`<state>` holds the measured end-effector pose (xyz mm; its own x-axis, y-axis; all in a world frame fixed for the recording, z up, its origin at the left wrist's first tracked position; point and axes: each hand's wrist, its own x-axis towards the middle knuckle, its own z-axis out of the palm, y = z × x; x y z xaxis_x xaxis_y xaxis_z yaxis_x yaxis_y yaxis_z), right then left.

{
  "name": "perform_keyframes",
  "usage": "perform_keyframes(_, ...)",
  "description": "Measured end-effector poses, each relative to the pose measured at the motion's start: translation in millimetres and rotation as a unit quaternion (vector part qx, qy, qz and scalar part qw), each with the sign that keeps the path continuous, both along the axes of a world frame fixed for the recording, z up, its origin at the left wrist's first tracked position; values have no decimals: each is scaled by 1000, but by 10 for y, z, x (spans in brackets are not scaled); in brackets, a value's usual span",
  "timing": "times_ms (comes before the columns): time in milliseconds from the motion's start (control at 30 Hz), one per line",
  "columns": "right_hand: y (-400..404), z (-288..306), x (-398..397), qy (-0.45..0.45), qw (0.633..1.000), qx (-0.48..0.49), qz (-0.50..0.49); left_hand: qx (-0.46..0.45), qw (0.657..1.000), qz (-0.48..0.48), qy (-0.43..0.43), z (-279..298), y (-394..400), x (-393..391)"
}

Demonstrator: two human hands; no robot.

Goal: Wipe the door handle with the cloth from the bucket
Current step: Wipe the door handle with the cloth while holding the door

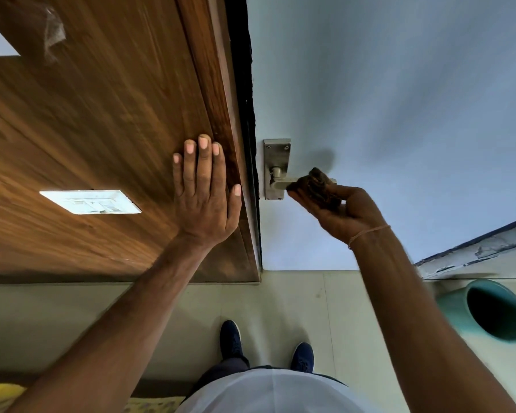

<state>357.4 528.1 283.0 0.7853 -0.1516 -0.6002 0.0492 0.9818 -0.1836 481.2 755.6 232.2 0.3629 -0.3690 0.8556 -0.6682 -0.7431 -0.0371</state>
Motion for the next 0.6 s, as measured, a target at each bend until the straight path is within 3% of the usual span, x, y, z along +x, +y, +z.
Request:
perform_keyframes(233,-333,-41,-247,23,993,-103,-49,-13,1000,3,-3,1,-41,-16)
perform_keyframes(300,-229,-58,-253,39,978,-190,-75,-15,1000,5,-4,-4,-46,-19)
perform_keyframes(367,3,-86,-256,97,934,-327,-101,-15,1000,7,-7,-6,-47,-17)
perform_keyframes(400,127,-111,-265,153,882,-433,-102,-14,1000,9,-8,-6,-46,-16)
perform_keyframes(433,251,-137,-279,198,803,-553,-98,-12,1000,11,-9,-4,-46,-16)
perform_keyframes(500,458,-221,-287,193,625,-752,-77,-8,1000,13,-9,4,-45,-21)
perform_keyframes(533,528,-265,-260,171,553,-813,-58,-9,1000,13,-10,10,-48,-25)
perform_keyframes(600,583,-381,-153,152,442,-884,-20,-12,1000,10,-10,12,-46,-30)
